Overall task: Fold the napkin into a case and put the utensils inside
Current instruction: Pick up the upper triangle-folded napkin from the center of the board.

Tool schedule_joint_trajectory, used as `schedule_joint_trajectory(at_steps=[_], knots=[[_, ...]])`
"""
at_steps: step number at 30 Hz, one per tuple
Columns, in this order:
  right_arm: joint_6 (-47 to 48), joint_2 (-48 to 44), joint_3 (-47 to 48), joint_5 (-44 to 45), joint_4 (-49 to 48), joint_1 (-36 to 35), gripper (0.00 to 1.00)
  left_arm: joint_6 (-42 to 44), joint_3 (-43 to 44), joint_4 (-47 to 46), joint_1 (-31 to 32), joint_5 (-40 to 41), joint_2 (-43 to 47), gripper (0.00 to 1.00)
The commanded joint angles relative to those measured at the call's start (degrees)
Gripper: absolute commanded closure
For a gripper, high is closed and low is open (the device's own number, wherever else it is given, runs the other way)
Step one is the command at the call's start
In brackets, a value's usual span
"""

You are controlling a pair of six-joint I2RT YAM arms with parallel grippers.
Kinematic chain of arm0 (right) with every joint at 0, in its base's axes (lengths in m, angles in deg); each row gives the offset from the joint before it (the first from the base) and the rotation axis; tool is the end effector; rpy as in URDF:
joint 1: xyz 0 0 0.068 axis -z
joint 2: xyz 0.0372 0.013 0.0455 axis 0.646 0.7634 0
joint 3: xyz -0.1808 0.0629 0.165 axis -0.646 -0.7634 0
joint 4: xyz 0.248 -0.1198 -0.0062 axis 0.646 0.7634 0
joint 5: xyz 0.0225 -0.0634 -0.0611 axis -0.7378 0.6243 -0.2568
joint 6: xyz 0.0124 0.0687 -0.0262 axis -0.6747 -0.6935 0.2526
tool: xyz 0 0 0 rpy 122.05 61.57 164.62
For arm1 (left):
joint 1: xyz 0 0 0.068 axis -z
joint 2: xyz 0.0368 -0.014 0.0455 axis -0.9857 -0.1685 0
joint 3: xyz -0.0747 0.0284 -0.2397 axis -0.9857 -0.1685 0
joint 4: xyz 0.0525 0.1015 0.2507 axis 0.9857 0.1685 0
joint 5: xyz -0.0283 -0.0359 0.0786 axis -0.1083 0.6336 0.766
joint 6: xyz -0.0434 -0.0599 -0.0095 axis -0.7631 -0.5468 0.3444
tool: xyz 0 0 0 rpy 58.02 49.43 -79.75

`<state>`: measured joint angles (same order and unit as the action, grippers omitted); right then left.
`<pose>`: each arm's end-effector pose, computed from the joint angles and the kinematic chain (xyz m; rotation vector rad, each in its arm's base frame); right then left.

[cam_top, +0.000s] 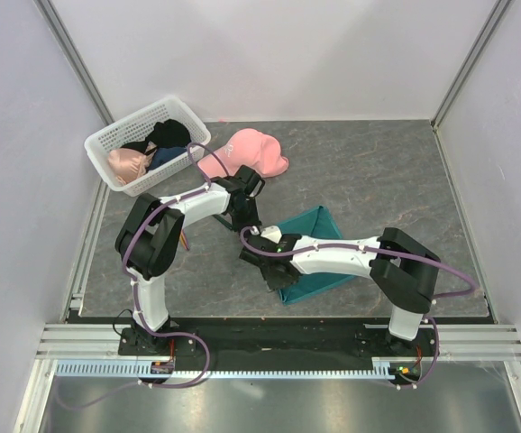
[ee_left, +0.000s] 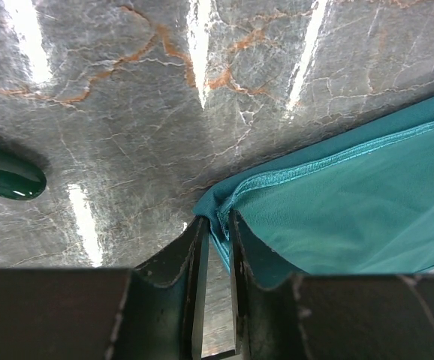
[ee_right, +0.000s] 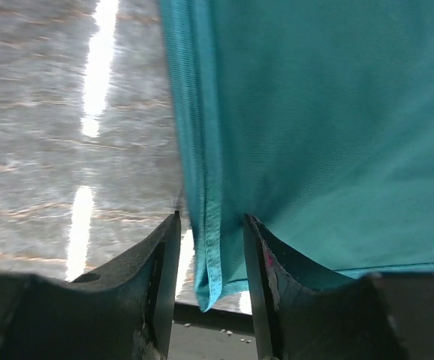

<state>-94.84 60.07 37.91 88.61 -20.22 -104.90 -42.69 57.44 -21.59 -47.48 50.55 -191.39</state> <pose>0.1626 0.3088 0.1129 -0.4457 2.7804 0.0647 0.3254 -0.2190 0.1024 -0.2079 2.9347 -0.4214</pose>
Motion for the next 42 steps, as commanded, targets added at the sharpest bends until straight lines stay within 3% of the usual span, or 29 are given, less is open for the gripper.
schedule_joint_trajectory(at_steps=[1,5,13,23,31,38,42], knots=[[-1.17,-1.56,-1.2,2.68,1.0,-0.38,0.54,2.38,0.14,-1.21,-0.21,-1.82,0.17,0.76],[-1.26,0.28,-2.86,1.97,-1.02,-0.55,0.56,2.82,0.23,-1.3,-0.21,-2.27,0.69,0.75],[-1.78,3.02,-2.16,4.43,1.08,-1.69,0.66,3.17,-1.0,-0.68,-1.44,-4.55,3.33,0.56],[-2.23,0.47,0.55,3.65,2.66,-1.61,1.0,2.21,-3.46,-0.59,-3.2,-11.84,7.81,0.43],[-2.84,-5.06,1.35,1.01,2.31,0.15,1.0,0.8,-5.48,-4.01,-3.2,-17.2,6.59,0.41],[-2.75,-7.26,0.21,-0.4,1.17,1.65,1.0,-0.52,-5.75,-4.46,-3.2,-15.89,5.44,0.37],[-2.75,-7.27,0.3,-0.66,0.91,2.0,1.0,-0.61,-5.84,-4.63,-3.2,-14.05,4.83,0.41]])
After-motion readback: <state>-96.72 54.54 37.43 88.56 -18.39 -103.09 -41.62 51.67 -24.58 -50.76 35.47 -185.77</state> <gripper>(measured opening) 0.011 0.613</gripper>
